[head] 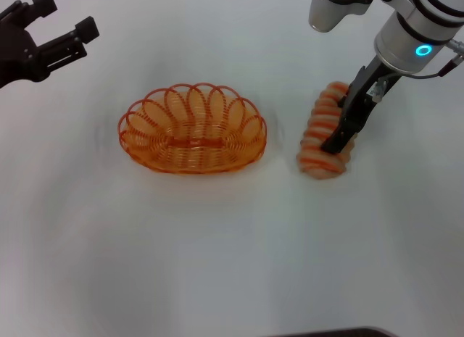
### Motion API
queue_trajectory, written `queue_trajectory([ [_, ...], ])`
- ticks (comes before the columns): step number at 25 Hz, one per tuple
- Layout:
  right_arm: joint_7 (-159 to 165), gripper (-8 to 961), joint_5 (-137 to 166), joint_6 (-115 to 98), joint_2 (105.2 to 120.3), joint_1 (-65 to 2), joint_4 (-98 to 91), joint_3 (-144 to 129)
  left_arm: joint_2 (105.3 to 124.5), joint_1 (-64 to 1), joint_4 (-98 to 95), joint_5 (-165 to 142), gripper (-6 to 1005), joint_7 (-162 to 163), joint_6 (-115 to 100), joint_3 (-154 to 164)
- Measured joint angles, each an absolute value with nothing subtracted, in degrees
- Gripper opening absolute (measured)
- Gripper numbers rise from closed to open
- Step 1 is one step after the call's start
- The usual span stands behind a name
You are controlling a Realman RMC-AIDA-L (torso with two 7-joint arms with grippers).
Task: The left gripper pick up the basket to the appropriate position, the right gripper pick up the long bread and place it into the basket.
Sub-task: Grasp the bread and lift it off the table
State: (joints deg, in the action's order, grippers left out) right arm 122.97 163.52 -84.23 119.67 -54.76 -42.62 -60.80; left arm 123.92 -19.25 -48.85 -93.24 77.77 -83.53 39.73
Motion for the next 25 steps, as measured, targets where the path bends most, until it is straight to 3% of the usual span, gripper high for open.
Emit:
queue_trajectory([
  [7,124.7,947,164.5,-83.0,119.65,-54.7,-42.5,-61.4,123.92,-19.6,-48.0,-93.3,914,77.8,-83.5,39.7],
  [12,125.9,812,164.7,-82.1,119.7,-54.8,-42.4,-63.1,123.92,-19.7,-48.0,-93.3,914,77.8,-83.5,39.7],
  [25,127.7,753,164.5,-81.6,119.7,-54.8,-43.6,-65.3,123.76,-20.7,-47.1,-93.2,913,77.8,-82.7,39.7],
])
